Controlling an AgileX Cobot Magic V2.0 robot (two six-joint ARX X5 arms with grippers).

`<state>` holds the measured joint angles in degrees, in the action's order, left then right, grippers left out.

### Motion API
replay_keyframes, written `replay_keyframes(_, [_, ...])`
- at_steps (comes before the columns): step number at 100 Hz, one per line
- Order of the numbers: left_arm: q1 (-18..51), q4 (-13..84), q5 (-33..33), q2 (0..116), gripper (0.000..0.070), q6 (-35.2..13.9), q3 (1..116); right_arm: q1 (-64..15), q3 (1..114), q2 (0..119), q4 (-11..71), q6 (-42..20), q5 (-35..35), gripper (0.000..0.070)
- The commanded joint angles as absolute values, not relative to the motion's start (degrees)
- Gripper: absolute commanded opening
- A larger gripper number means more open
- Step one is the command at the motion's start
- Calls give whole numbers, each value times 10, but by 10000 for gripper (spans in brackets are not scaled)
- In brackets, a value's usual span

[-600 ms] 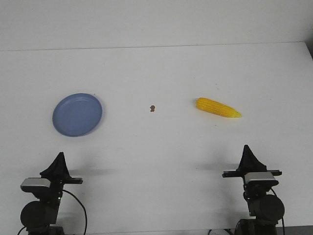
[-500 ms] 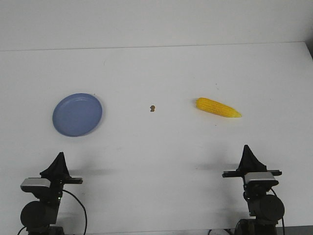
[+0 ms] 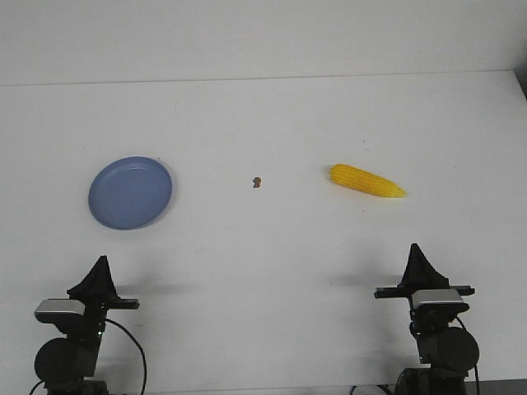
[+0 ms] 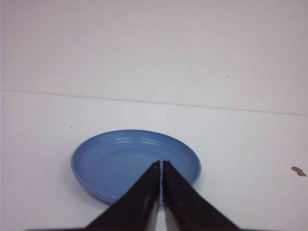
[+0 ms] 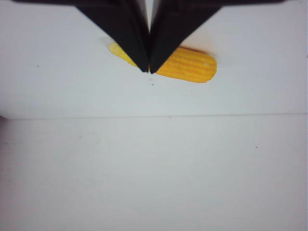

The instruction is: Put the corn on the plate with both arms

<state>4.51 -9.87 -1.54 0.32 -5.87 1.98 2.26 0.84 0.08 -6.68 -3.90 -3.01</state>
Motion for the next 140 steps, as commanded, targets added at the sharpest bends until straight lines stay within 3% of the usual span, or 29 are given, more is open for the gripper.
replay_keyframes(1, [45, -105, -15, 2, 15, -54, 22, 23, 7, 1, -73, -45, -30, 1])
replay_keyframes(43, [45, -101, -15, 2, 15, -56, 24, 22, 23, 1, -109, -67, -31, 1])
replay_keyframes(68, [44, -16, -18, 24, 15, -57, 93, 22, 116, 25, -4, -67, -30, 1])
replay_keyframes(93, [44, 41, -20, 119, 15, -71, 212, 22, 260, 152, 122, -62, -30, 1])
replay_keyframes(140, [44, 328, -106, 361, 15, -72, 540, 22, 531, 416, 400, -47, -37, 1])
